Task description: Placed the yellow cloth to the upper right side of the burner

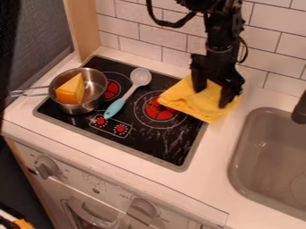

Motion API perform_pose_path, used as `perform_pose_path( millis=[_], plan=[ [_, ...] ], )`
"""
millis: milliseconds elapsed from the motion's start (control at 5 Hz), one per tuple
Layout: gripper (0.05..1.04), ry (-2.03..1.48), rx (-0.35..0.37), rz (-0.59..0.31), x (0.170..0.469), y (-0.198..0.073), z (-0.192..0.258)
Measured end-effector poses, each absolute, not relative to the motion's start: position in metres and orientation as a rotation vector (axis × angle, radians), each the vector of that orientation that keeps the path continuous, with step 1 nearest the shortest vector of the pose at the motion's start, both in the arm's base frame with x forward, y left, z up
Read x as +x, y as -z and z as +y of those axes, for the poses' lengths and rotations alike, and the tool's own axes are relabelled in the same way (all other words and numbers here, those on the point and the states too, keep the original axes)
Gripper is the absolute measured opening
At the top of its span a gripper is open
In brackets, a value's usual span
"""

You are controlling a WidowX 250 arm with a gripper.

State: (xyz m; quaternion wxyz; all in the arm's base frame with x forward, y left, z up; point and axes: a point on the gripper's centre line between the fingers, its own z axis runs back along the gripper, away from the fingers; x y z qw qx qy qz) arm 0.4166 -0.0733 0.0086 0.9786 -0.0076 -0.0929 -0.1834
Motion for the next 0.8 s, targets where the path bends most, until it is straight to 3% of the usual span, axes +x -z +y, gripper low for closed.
perform_pose_path(
  millis=[200,400,600,800],
  plan=[
    [0.997,0.369,-0.018,-0.164,0.406,-0.008,-0.074],
    [0.999,0.333,-0.033,-0.123,0.390,-0.026,-0.074],
    [0.999,0.291,-0.061,-0.139,0.389,-0.065,-0.078],
    [0.999,0.275,-0.060,-0.096,0.382,-0.073,-0.073]
  ],
)
